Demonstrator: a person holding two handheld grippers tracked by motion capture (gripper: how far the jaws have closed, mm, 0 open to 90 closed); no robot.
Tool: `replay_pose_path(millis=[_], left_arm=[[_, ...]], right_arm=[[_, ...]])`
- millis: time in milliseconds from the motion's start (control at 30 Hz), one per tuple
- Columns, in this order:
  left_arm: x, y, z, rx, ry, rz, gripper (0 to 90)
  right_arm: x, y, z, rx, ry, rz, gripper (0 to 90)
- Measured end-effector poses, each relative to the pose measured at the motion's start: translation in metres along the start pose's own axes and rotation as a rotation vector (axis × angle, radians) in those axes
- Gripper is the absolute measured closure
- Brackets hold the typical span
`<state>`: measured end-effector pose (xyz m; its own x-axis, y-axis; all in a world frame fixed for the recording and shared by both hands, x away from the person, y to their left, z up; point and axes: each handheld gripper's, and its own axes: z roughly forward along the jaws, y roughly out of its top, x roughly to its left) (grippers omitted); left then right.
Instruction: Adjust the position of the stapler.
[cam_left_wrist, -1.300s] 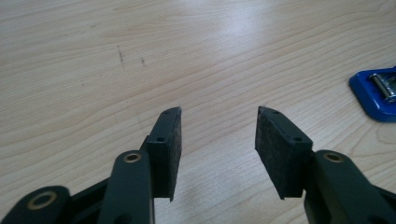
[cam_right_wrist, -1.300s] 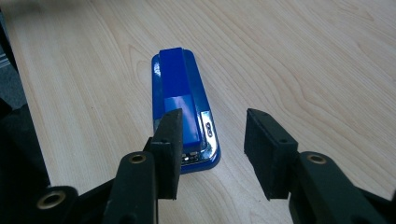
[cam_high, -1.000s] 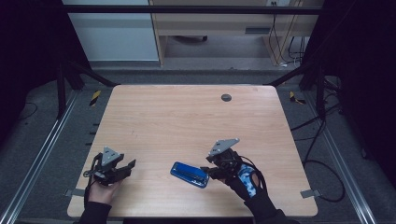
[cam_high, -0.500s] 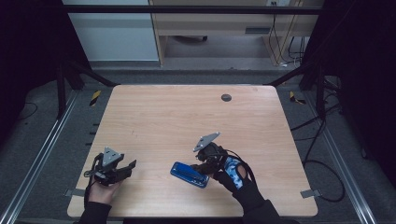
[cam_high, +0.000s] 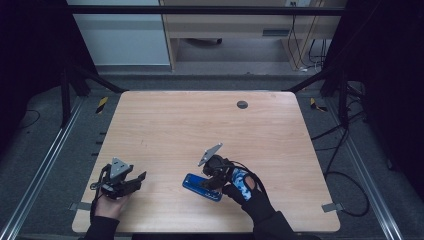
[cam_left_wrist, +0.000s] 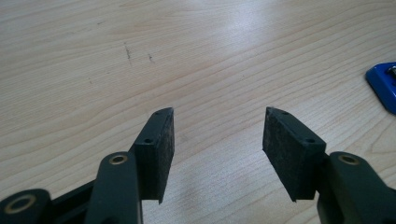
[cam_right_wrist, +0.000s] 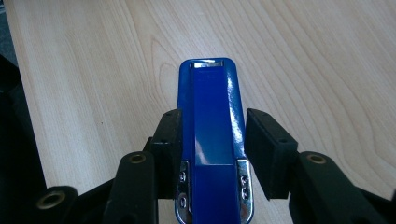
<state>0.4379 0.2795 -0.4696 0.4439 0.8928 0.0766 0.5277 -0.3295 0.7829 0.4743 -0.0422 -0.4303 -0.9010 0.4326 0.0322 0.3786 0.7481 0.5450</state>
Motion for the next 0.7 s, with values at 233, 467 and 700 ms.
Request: replay_pose_path(millis=[233, 467, 700], left_arm=[[0.000, 0.000, 0.000, 0.004, -0.002, 0.004, 43.5], [0.000, 0.000, 0.001, 0.006, -0.003, 0.005, 43.6], [-0.001, 0.000, 0.001, 0.010, -0.004, 0.008, 43.8]], right_arm=[[-0.002, -0.002, 0.011, 0.042, 0.014, -0.024, 57.4], [-0.004, -0.003, 0.020, 0.075, 0.028, -0.027, 60.7], [-0.005, -0.003, 0.024, 0.099, 0.031, -0.029, 63.8]])
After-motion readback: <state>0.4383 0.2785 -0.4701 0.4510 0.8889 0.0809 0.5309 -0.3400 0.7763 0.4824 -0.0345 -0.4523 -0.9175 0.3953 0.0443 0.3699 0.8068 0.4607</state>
